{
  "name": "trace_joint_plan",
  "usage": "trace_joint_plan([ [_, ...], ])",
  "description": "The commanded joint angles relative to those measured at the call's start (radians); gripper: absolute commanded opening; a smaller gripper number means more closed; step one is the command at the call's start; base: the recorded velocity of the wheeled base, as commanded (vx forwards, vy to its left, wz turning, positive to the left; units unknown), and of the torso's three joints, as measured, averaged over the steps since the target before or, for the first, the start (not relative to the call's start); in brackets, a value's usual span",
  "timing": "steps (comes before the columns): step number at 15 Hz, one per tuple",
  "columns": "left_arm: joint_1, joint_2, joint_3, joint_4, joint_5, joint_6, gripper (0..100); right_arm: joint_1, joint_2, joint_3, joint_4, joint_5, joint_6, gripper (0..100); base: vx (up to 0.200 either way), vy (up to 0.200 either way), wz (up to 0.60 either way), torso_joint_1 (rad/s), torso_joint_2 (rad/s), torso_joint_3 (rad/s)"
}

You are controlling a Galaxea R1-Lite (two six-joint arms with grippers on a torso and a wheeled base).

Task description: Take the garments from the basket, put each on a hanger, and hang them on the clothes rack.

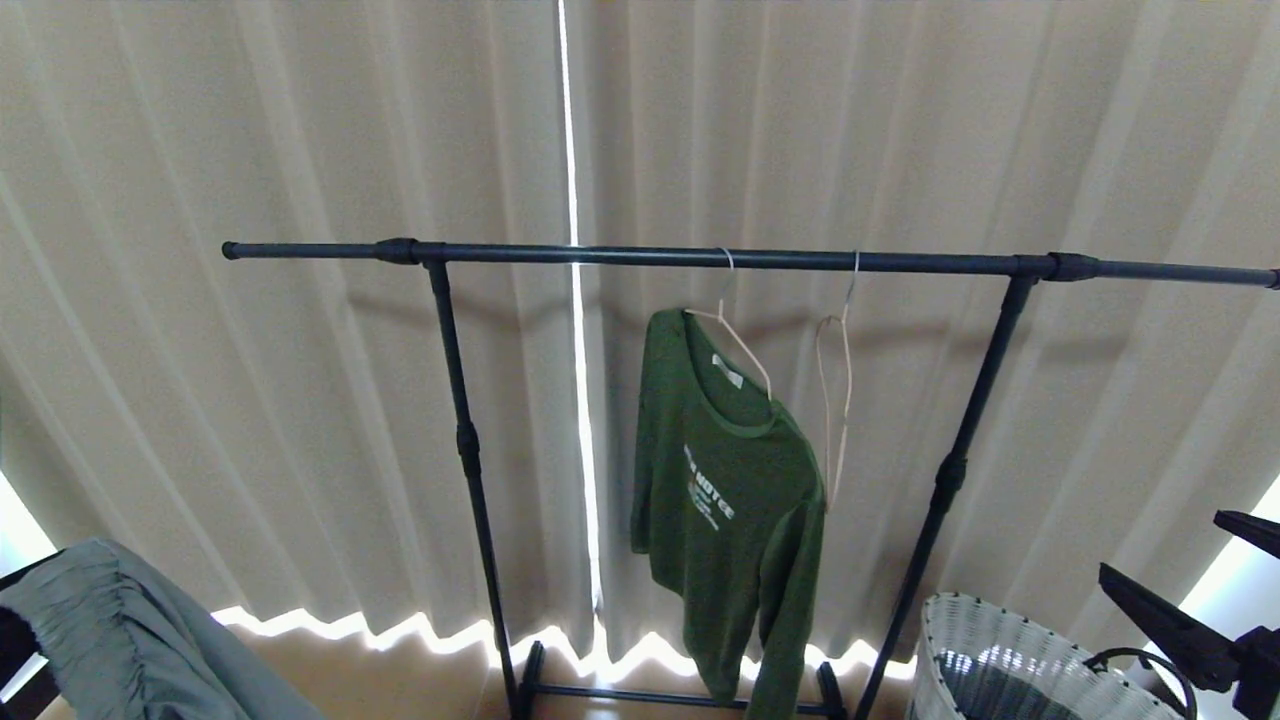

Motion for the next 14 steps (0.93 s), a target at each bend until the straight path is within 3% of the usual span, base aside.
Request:
trace_joint_plan([
  [1,0.000,0.003,0.002,0.001,0.000,-0.002,0,0.003,0.003,-0.003,-0.001,0.001,-0.001,100,0.200,0.000,0.00,0.007,0.00,0.002],
  [10,0.000,-0.016,0.011,0.002,0.002,0.001,0,0.026,0.011,0.005,0.004,0.003,-0.007,100,0.200,0.000,0.00,0.002,0.00,0.001],
  [14,0.000,-0.055,0.046,-0.001,0.000,0.042,0,0.115,0.014,0.009,0.004,0.009,-0.001,100,0.000,0.000,0.00,0.000,0.00,0.000],
])
